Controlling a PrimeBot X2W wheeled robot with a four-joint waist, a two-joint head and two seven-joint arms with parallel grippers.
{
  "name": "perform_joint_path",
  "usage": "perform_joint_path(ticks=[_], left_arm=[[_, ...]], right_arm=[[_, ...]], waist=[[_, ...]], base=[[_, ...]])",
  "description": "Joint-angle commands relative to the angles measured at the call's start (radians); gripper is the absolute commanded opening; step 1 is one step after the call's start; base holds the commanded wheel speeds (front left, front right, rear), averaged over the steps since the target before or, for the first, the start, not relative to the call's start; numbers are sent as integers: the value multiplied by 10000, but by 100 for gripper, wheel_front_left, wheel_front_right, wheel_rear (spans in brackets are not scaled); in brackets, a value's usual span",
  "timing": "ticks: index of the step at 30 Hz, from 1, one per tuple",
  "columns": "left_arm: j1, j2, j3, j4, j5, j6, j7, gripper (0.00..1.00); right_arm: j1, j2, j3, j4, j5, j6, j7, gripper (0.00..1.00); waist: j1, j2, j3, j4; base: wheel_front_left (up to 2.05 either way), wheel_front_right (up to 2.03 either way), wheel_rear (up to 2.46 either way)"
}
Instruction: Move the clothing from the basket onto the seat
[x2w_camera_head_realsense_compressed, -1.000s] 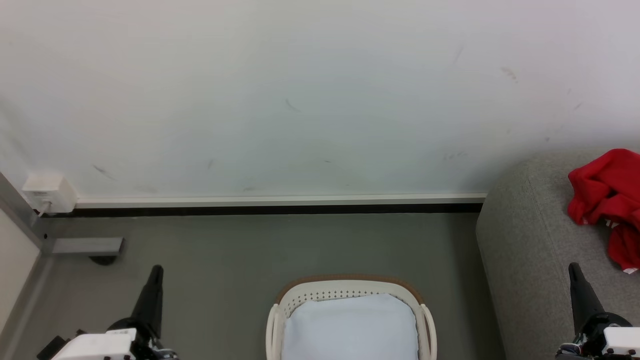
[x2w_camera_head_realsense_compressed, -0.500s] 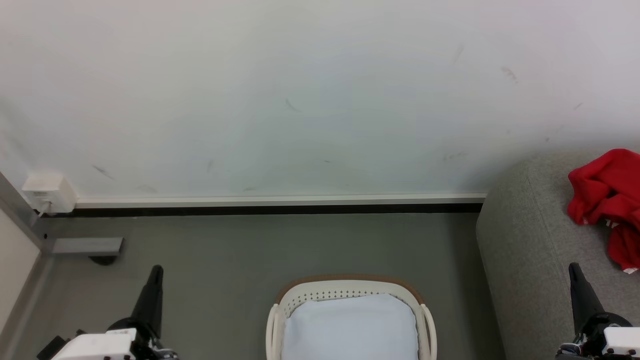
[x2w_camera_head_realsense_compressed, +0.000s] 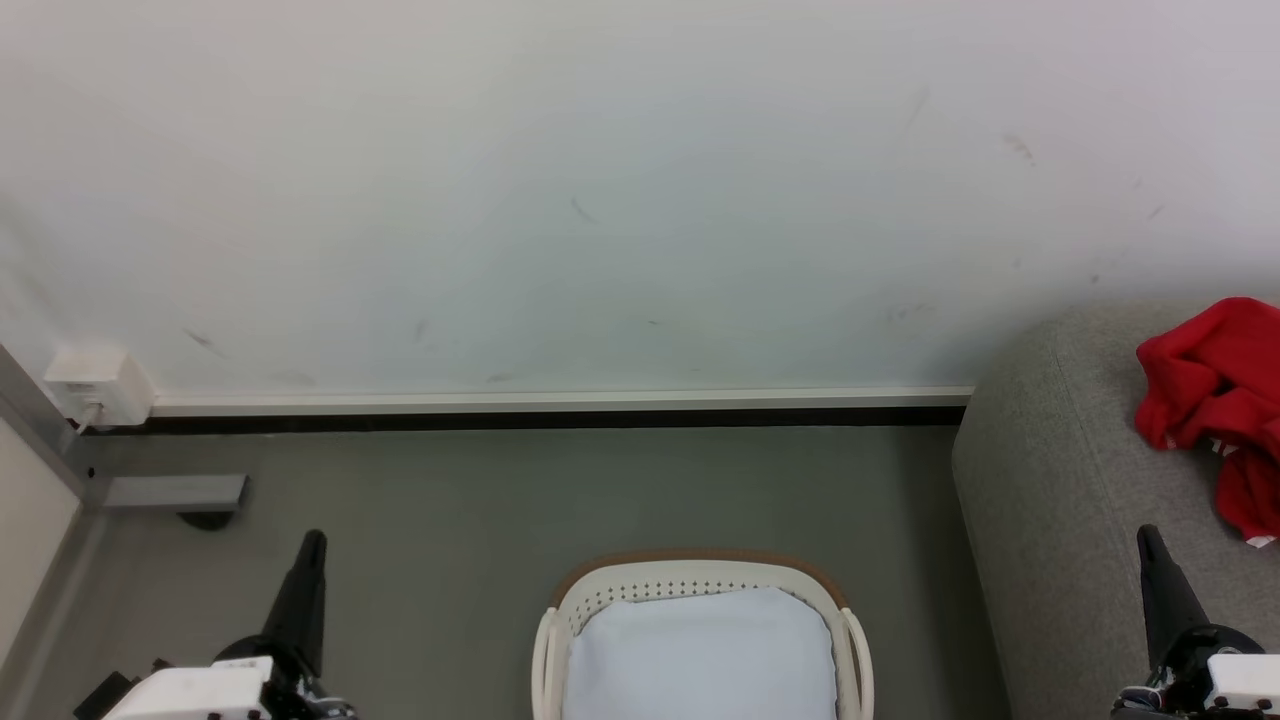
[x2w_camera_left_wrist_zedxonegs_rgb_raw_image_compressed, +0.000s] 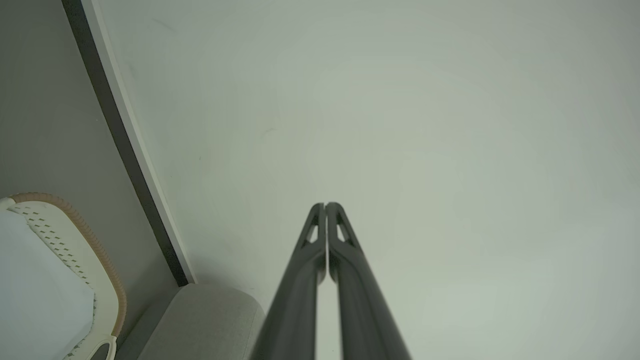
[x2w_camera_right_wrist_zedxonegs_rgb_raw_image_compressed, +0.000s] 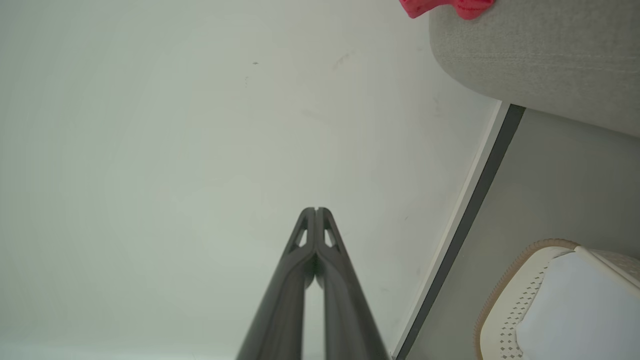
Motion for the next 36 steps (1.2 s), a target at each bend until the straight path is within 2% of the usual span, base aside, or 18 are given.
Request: perform_joint_path(ticks=[1,36], left_arm=[[-68,70,19,-36,-126,-26,53,0],[-68,71,16,-36,-129,-26,51,0]], right_arm=[[-44,2,-23,-43,-26,-21,36,0],[-46,21,-46,-41,-53,-21,39,0]], waist=[[0,-1,0,0],[0,-1,0,0]], base=[[0,0,0],[0,0,0]])
